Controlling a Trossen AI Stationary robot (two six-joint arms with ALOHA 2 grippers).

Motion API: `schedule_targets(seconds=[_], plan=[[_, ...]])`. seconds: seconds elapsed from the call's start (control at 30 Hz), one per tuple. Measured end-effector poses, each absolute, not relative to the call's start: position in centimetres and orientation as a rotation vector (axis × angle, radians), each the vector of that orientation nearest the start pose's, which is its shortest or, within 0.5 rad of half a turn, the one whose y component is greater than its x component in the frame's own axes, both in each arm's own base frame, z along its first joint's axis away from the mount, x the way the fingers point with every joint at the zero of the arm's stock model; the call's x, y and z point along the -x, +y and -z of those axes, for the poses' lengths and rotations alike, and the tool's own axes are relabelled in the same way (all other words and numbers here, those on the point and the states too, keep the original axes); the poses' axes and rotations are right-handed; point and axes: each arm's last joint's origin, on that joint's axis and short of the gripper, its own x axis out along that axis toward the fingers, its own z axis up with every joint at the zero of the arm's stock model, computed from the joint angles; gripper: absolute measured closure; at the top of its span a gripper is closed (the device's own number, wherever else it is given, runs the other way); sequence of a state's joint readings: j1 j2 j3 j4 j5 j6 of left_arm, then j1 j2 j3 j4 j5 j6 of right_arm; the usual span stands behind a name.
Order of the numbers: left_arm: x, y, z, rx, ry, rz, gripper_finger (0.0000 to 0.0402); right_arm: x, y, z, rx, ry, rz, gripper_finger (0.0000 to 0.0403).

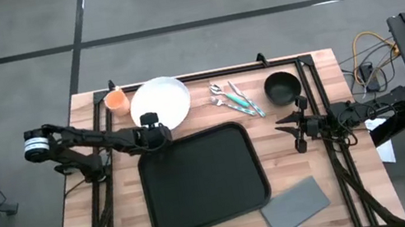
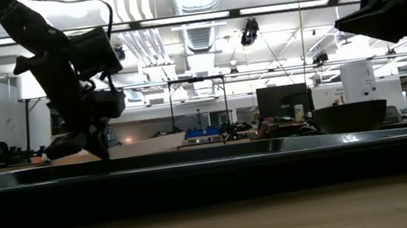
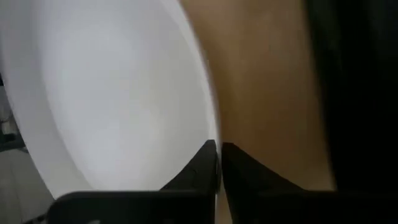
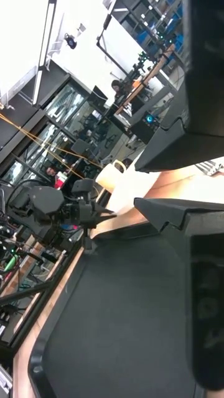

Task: Set up tray
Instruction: Put the white plate on the black tray

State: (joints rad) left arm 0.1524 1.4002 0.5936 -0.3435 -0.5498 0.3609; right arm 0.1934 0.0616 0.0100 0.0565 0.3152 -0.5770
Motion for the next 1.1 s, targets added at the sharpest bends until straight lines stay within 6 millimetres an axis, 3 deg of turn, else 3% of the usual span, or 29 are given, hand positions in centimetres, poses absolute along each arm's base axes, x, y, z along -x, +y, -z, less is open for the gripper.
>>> schedule_targets(seconds=[0.57, 1.1], plan=[[-23.3, 4.4, -15.9, -0.556, 1.219, -0.396, 0.0401, -9.9, 1.0, -16.8, 0.575, 0.031, 0.12, 0.0335], [-25.9, -1.4, -20.7, -0.63, 1.099, -0.246, 0.0402, -9.9, 1.0, -16.8, 0.575, 0.031, 0.12, 0.0335]])
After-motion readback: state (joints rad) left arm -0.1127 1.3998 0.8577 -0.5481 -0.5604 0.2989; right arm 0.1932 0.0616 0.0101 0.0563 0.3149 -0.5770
